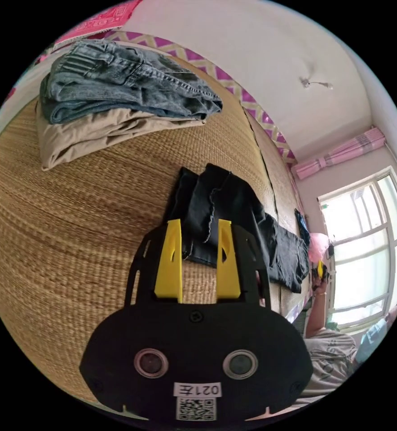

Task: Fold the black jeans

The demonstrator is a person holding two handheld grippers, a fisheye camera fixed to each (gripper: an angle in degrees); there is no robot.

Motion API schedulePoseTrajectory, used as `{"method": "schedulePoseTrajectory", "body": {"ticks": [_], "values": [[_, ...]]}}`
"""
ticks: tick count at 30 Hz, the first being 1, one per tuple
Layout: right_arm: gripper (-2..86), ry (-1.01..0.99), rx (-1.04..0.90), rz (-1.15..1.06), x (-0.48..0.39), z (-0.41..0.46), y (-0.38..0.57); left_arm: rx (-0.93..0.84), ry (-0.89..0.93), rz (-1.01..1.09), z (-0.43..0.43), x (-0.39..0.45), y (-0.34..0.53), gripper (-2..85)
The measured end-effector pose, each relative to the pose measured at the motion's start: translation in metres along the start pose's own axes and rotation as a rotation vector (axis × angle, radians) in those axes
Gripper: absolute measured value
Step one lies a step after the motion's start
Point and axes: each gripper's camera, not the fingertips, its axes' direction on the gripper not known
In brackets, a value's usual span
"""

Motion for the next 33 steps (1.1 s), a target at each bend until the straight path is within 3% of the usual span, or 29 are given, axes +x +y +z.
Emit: {"method": "schedulePoseTrajectory", "body": {"ticks": [4,7,10,16,21,25,33], "values": [[2.3,-0.05,0.007,0.039,0.006,-0.005,0.021,0.103,0.021,-0.044,-0.01,-0.007,0.004,0.2],[1.6,-0.083,0.02,0.071,0.01,-0.017,0.037,0.222,0.142,-0.03,-0.049,-0.003,0.019,-0.7],[0.9,-0.07,0.037,0.073,0.013,-0.032,0.05,0.27,0.149,0.026,-0.082,0.002,0.035,-0.9],[0.5,-0.103,0.061,0.123,0.034,-0.041,0.067,0.164,0.094,-0.094,-0.053,-0.053,0.043,-0.8],[0.4,-0.168,0.034,0.117,0.031,-0.044,0.08,0.17,0.183,-0.204,-0.056,-0.094,0.055,1.1],[0.2,-0.173,0.059,0.105,0.027,-0.061,0.088,0.175,0.214,-0.27,-0.084,-0.117,0.075,8.8],[-0.1,-0.213,0.121,0.144,0.039,-0.077,0.108,0.187,0.277,-0.295,-0.065,-0.098,0.086,11.7]]}}
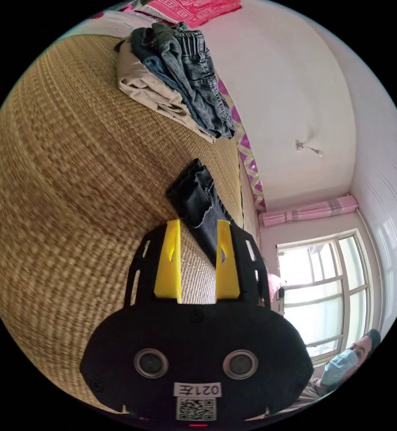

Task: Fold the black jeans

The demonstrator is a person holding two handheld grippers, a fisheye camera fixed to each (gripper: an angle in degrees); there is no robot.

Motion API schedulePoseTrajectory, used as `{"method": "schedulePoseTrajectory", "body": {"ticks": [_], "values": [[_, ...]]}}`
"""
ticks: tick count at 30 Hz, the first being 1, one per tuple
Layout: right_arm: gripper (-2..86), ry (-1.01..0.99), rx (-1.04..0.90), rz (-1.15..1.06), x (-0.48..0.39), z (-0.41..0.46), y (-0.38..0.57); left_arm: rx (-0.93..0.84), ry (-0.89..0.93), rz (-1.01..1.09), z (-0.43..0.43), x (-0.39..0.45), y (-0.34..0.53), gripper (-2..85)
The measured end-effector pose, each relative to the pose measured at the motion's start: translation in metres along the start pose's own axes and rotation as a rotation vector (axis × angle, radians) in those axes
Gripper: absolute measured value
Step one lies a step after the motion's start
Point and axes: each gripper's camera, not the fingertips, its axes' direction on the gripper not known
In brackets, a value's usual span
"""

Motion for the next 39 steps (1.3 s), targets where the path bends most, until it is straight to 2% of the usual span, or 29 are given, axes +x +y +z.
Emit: {"method": "schedulePoseTrajectory", "body": {"ticks": [3,10,15,19,23,28,33,36,39], "values": [[-0.1,-0.022,0.008,0.005,0.003,-0.004,0.004,0.023,0.012,-0.023,0.011,0.003,-0.006,11.9],[-0.2,-0.029,0.062,0.03,0.01,-0.029,0.015,0.16,0.102,-0.068,0.02,-0.003,0.006,3.3],[-0.4,-0.01,0.103,0.043,0.013,-0.057,0.025,0.251,0.12,0.1,-0.005,0.056,0.022,1.4],[-0.4,-0.015,0.126,0.061,0.021,-0.072,0.031,0.337,0.054,0.325,-0.023,0.144,0.045,0.7],[-0.4,-0.047,0.147,0.079,0.03,-0.082,0.037,0.305,0.014,0.32,-0.032,0.168,0.039,0.4],[-0.5,-0.069,0.151,0.094,0.039,-0.092,0.044,0.228,-0.143,0.252,-0.034,0.149,0.027,0.4],[-0.6,-0.078,0.167,0.099,0.042,-0.101,0.048,0.238,-0.249,0.229,-0.042,0.137,0.029,0.8],[-0.6,-0.078,0.16,0.093,0.04,-0.1,0.049,0.249,-0.225,0.365,-0.028,0.176,0.05,1.4],[-0.6,-0.084,0.151,0.087,0.039,-0.095,0.049,0.217,-0.223,0.585,0.01,0.248,0.093,2.1]]}}
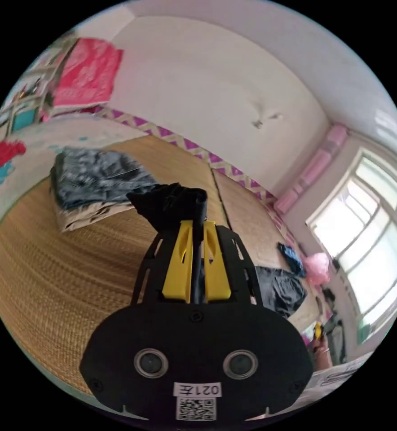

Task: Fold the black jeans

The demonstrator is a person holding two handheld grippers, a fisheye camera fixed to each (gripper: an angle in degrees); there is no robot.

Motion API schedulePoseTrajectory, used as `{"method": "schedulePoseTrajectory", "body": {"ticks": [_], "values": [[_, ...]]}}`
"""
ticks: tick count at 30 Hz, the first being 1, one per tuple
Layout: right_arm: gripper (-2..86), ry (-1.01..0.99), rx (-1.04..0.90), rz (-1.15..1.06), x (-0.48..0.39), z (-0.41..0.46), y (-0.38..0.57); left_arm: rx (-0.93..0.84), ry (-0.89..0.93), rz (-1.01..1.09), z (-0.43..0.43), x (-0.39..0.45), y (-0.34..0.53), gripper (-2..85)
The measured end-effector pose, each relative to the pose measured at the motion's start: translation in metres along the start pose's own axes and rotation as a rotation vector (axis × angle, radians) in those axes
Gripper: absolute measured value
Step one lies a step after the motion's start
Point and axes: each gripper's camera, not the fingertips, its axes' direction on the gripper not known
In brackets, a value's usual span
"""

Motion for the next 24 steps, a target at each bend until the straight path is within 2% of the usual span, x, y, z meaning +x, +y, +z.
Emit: {"method": "schedulePoseTrajectory", "body": {"ticks": [2,7,9,11,14,20,22,24], "values": [[-0.6,-0.002,-0.015,-0.007,-0.002,0.005,0.0,-0.037,-0.013,0.207,0.024,0.087,0.013,2.8],[-0.6,0.031,-0.066,-0.064,-0.015,0.02,0.0,-0.166,-0.078,0.522,0.102,0.22,0.074,3.8],[-0.6,0.083,-0.095,-0.098,-0.024,0.026,0.002,-0.255,-0.115,0.585,0.144,0.246,0.1,4.2],[-0.6,0.123,-0.118,-0.12,-0.029,0.031,0.005,-0.446,-0.248,0.687,0.219,0.264,0.138,5.4],[-0.6,0.173,-0.149,-0.145,-0.035,0.037,0.011,-0.615,-0.351,0.719,0.284,0.259,0.176,7.3],[-0.6,0.283,-0.223,-0.212,-0.048,0.046,0.022,-0.343,-0.203,0.711,0.227,0.267,0.158,5.3],[-0.7,0.338,-0.258,-0.235,-0.051,0.052,0.024,-0.315,-0.142,0.706,0.218,0.262,0.15,3.2],[-0.7,0.385,-0.291,-0.25,-0.052,0.061,0.024,-0.381,-0.075,0.723,0.226,0.258,0.15,0.9]]}}
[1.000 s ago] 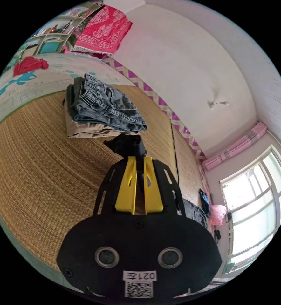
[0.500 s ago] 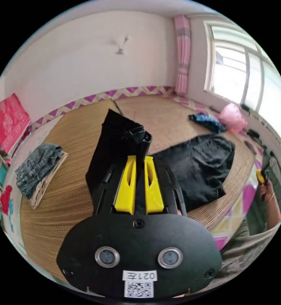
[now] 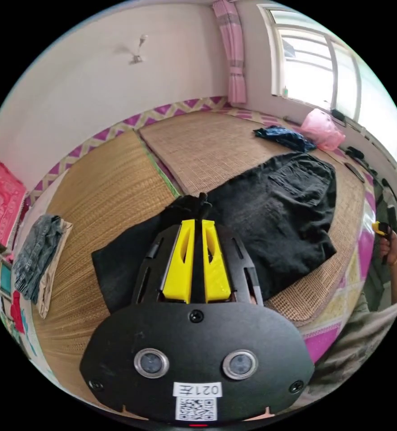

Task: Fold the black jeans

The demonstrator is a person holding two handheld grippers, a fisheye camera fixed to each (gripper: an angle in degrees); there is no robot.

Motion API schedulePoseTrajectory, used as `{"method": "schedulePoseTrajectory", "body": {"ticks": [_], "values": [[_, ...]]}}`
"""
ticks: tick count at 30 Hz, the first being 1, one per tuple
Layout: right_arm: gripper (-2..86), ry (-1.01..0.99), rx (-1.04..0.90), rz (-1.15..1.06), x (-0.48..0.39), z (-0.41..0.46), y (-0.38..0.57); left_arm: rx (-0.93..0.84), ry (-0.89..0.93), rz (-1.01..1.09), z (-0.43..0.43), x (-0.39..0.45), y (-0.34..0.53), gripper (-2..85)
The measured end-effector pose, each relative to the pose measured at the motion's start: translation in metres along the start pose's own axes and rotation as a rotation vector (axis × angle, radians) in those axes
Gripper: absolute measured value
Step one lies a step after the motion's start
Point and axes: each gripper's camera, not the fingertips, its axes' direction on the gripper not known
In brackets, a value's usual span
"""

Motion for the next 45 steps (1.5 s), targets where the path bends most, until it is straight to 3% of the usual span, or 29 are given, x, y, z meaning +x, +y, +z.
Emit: {"method": "schedulePoseTrajectory", "body": {"ticks": [7,10,13,16,19,22,25,28,35,41,45], "values": [[-0.7,-0.047,0.0,0.004,-0.006,0.014,-0.005,0.196,0.035,0.076,-0.037,0.026,0.01,-0.9],[-0.6,-0.052,-0.026,0.015,-0.006,0.021,-0.007,0.072,0.064,0.181,0.001,0.052,0.01,-0.8],[-0.6,-0.068,-0.023,0.02,-0.007,0.025,-0.007,-0.052,0.115,0.145,0.057,0.049,0.029,-0.5],[-0.6,-0.077,-0.03,0.01,-0.015,0.028,-0.006,0.048,0.158,0.05,0.043,0.029,0.036,-0.4],[-0.6,-0.04,-0.074,-0.012,-0.025,0.034,-0.006,0.136,0.108,0.092,0.031,0.028,0.036,-0.3],[-0.6,-0.024,-0.09,-0.02,-0.032,0.038,-0.008,-0.115,0.221,0.068,0.092,0.014,0.039,-0.1],[-0.6,-0.073,-0.072,-0.018,-0.039,0.04,-0.01,0.051,0.363,-0.082,0.052,-0.035,0.051,-0.1],[-0.6,-0.069,-0.086,-0.034,-0.05,0.045,-0.008,0.221,0.353,-0.128,-0.015,-0.075,0.075,-0.3],[-0.5,-0.055,-0.366,-0.354,-0.131,0.125,-0.018,0.367,0.239,-0.255,-0.111,-0.178,0.172,-0.9],[-0.4,-0.171,-0.485,-0.493,-0.205,0.221,-0.037,0.261,0.372,-0.239,-0.069,-0.171,0.158,-0.9],[-0.1,-0.055,-0.56,-0.689,-0.267,0.288,-0.037,0.256,0.408,-0.288,-0.056,-0.17,0.158,-0.9]]}}
